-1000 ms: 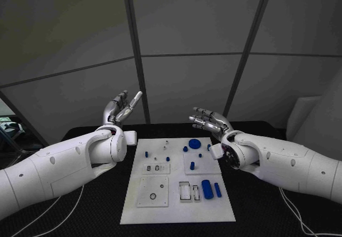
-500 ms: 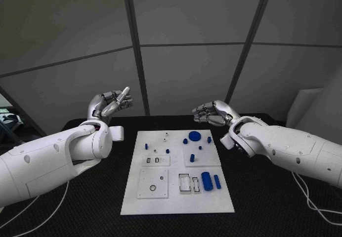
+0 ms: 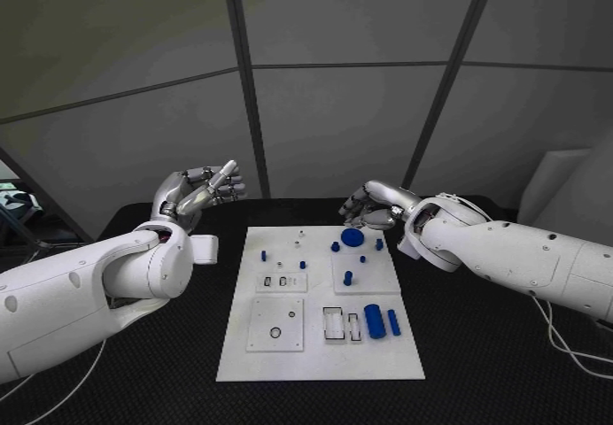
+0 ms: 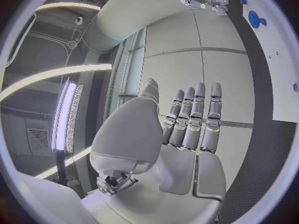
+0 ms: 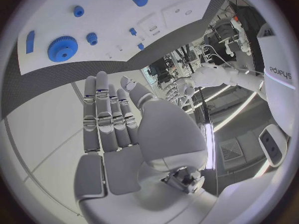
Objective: Assemble the parts on the task board
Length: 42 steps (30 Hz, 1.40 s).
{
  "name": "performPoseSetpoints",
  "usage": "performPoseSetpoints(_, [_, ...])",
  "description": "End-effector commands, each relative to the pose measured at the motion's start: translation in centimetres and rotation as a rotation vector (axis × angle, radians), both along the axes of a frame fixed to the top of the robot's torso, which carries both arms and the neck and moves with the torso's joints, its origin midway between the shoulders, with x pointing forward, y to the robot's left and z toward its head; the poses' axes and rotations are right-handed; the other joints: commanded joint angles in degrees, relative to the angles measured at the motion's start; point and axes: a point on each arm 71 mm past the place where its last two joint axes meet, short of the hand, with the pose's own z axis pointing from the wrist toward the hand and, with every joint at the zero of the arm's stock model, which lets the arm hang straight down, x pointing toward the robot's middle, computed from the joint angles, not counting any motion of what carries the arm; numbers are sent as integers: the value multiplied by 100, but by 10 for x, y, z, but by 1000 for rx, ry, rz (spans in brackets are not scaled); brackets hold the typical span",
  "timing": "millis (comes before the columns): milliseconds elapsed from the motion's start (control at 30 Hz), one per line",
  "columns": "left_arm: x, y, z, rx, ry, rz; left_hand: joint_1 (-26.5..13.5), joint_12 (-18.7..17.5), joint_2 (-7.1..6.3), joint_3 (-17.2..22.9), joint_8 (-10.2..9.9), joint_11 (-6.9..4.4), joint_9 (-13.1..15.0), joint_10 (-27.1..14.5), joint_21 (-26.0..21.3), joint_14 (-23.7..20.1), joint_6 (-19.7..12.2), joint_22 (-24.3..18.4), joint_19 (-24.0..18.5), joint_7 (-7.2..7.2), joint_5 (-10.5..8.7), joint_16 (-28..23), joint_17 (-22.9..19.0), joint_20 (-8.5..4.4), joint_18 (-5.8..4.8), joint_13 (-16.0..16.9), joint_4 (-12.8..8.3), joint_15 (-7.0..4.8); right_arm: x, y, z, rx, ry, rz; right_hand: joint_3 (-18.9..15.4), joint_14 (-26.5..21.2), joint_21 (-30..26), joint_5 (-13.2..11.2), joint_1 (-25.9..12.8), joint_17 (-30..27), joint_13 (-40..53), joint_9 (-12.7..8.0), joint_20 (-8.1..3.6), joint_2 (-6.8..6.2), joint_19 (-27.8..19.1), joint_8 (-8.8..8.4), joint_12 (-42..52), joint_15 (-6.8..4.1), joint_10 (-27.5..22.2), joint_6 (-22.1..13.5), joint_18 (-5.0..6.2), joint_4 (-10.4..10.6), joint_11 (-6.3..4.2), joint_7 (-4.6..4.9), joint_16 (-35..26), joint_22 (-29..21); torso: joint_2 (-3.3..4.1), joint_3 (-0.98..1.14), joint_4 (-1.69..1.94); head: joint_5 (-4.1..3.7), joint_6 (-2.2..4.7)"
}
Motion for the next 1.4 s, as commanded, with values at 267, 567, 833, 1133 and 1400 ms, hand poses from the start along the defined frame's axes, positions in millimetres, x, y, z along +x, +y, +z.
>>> performPoseSetpoints(267, [-20,-16,7,-26,7,-106,49,-242,60,-132,-165,47,-62,-33,-153,-149,32,-113,-34,48,4,-305,-67,38,274,-20,-81,67,0,17,9,-336,-93,12,114,654,617,-75,-160,761,14,-5,-184,-250,341,-215,-41,-143,-66,-23,76,99,-98,-103,824,307,335,-39,201,-157,89])
performPoseSetpoints(567, [-29,-21,11,-36,4,-130,55,-290,77,-157,-202,57,-67,-40,-195,-175,34,-140,-44,56,4,-367,-85,52,276,-20,-102,81,0,21,10,-394,-92,6,123,603,845,-110,-108,1394,16,-7,-170,-327,444,-220,-40,-126,-341,-132,74,230,-62,-113,1574,423,483,-69,243,-263,88])
performPoseSetpoints(833, [-32,-22,12,-39,3,-139,58,-312,83,-168,-220,63,-69,-47,-209,-182,30,-150,-42,64,4,-391,-91,57,278,-20,-111,86,1,19,8,-437,-60,-2,108,590,1103,-116,-58,1868,21,-5,-162,-347,548,-218,-37,-118,-387,-162,74,352,-56,-127,2267,578,542,-79,246,-288,46])
performPoseSetpoints(1133, [-32,-21,13,-39,4,-138,55,-333,88,-178,-238,71,-70,-56,-219,-187,23,-158,-37,74,4,-412,-97,62,279,-21,-117,91,1,19,6,-463,-34,-7,153,570,1649,-91,-34,2556,23,-3,-154,-357,898,-215,-33,-110,-380,-146,-32,431,-55,-129,3053,1337,581,-69,246,-273,88])
performPoseSetpoints(1400, [-32,-20,12,-37,3,-135,37,-363,97,-199,-264,83,-72,-70,-231,-189,13,-168,-25,89,3,-438,-103,67,281,-21,-115,97,2,19,4,-472,-18,-2,352,533,1975,-202,-18,3094,16,-2,-153,-329,1050,-213,-37,-114,-278,-111,-91,491,-62,-145,3655,1769,619,-62,242,-274,103])
